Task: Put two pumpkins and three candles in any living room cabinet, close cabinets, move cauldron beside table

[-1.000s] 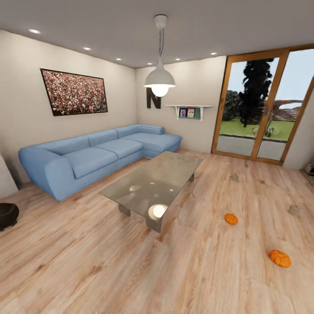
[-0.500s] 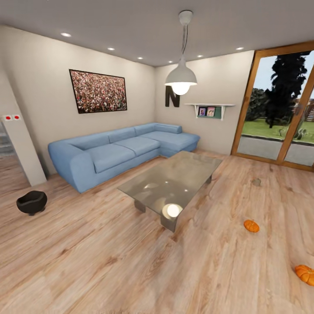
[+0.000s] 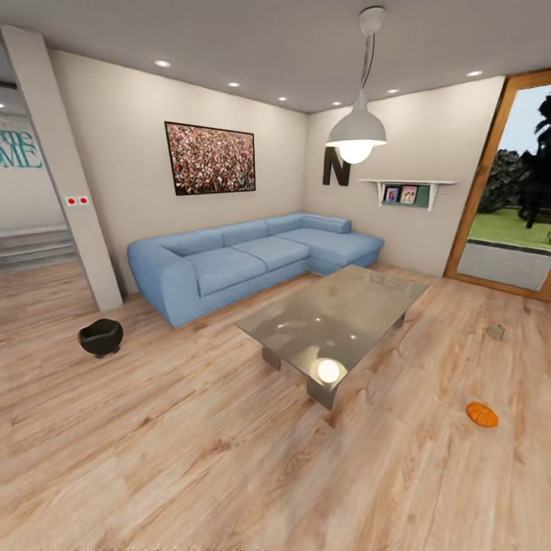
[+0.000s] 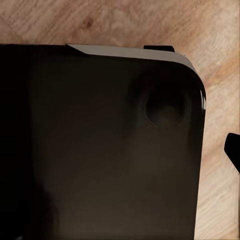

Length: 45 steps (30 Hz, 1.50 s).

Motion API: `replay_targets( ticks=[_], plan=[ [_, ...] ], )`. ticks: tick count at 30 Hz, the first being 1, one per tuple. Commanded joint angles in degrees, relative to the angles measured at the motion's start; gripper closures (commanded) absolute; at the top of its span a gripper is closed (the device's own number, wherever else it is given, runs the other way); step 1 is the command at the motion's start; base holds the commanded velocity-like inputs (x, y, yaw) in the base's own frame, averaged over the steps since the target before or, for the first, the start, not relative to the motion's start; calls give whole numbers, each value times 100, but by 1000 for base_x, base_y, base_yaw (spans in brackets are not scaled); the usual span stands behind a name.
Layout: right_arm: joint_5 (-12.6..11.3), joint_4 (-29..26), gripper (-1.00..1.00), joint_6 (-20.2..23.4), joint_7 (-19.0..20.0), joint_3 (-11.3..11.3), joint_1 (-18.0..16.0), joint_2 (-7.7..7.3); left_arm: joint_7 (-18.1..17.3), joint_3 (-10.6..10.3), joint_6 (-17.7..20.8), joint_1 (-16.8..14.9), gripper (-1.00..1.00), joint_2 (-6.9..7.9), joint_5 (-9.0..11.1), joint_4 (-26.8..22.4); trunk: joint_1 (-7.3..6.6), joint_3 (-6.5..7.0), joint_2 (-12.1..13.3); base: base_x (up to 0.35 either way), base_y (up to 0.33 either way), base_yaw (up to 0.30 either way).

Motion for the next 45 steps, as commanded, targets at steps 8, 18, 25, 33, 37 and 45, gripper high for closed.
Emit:
replay_targets(
  ticks=[8,18,25,33,37,45],
  plan=[
    [11,7,-100,-19,-3,1,-3,2,-19,-11,-21,3,-100,-110,-1,-5,0,-27,-3,0,0,269],
    [22,9,-100,-11,-3,6,-3,8,-48,21,-30,3,-100,-216,5,-13,0,-52,-3,0,0,269],
    [26,14,-100,-11,-3,4,-3,11,-51,28,-32,3,-100,-231,10,-13,0,-69,-3,61,76,269],
    [24,21,-100,-11,-3,1,-3,27,-52,31,-32,3,-100,-215,14,-6,0,-89,-3,180,243,269],
    [26,21,-100,-11,-3,1,-3,28,-52,31,-35,3,-100,-207,15,-5,0,-99,-3,123,292,269],
    [21,14,-100,-18,-3,1,-3,28,-52,23,-38,3,-100,-202,22,-4,0,-119,-3,76,314,269]
  ],
)
